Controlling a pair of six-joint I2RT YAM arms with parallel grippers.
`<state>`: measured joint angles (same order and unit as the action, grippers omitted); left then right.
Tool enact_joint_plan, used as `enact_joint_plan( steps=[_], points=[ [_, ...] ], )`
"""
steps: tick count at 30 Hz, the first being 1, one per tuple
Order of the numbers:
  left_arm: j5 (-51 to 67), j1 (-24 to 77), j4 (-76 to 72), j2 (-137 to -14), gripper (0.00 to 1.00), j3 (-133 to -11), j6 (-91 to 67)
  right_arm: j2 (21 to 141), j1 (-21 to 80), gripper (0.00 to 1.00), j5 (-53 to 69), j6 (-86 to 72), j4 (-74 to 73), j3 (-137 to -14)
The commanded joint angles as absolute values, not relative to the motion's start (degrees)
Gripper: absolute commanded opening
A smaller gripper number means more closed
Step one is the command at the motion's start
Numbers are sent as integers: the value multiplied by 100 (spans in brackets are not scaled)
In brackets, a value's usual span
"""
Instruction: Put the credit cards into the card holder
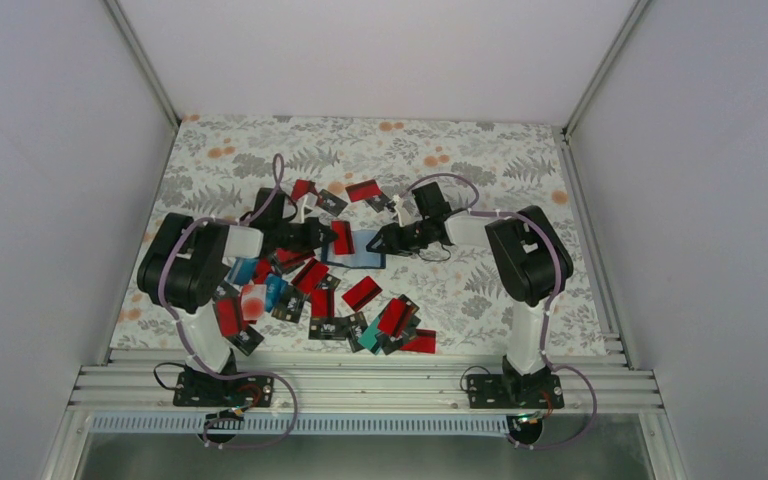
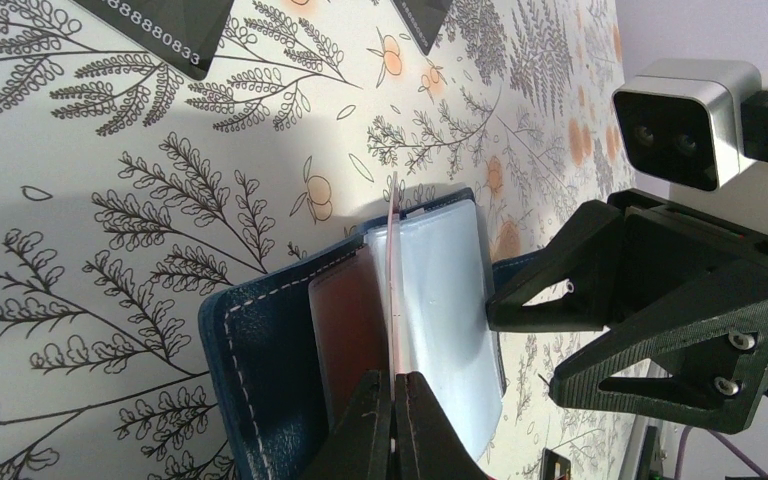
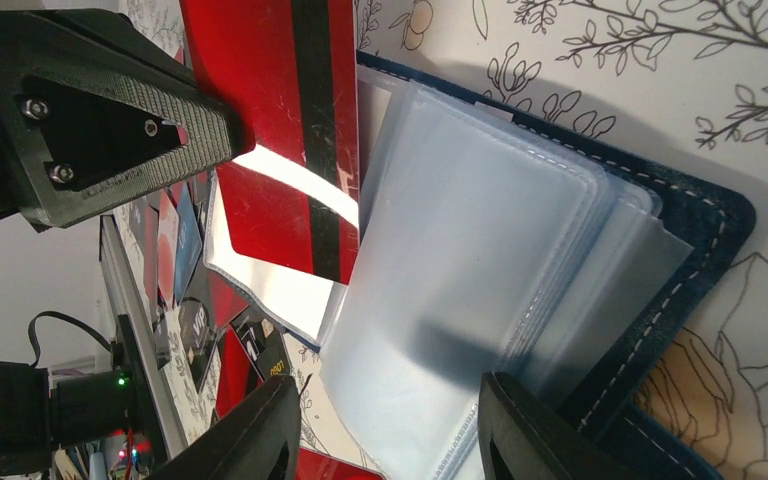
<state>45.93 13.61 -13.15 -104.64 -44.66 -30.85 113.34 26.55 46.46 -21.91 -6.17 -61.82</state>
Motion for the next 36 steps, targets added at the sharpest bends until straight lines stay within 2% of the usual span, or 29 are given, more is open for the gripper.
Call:
enact_joint_plan(
  steps=[1,9,16,36],
  points=[
    [4531,1429,-1622,-10626,2,-4360,-3411,11449,2628,47,4605,-2128,-511,-6197],
    [4687,1459,-1762,-10796,2,-4324,-3725,11448,2619,46,4613,-2096,-543,-6166],
    [4847,1467,-1762,-10768,2,-4371,-3788,11184,2526,46,4133,-1908,-913,-6197],
    [4700,1669,-1536,-10603,2,-4477,-4246,10652,2477,46,3538,-1881,-1228,-6230]
  ],
)
